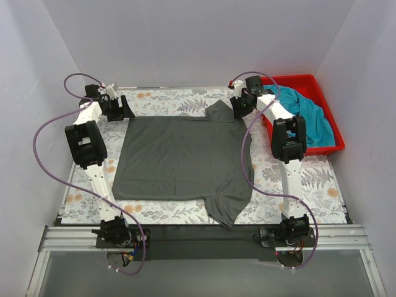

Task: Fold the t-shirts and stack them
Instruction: Fold the tshirt

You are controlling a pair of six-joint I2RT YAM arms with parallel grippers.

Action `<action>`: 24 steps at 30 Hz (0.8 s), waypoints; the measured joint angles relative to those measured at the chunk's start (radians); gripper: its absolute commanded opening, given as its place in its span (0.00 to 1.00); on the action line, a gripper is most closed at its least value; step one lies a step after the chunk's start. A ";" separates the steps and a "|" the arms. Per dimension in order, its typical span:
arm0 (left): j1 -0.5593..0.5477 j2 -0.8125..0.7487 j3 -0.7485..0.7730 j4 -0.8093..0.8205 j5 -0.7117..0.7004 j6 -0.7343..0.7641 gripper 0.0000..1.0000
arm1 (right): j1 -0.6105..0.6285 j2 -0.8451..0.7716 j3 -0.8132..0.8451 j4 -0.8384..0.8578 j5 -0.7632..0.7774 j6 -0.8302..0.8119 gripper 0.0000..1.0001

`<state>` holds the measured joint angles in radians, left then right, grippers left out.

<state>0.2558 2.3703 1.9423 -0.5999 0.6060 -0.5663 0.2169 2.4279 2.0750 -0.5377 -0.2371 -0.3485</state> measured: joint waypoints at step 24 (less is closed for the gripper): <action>-0.007 0.178 0.243 -0.079 0.166 0.154 0.46 | -0.001 0.046 0.031 0.043 -0.110 0.027 0.01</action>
<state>0.2489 2.5481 2.1853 -0.6788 0.7715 -0.4126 0.2161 2.4741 2.1063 -0.4946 -0.3470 -0.3210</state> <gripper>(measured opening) 0.479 0.020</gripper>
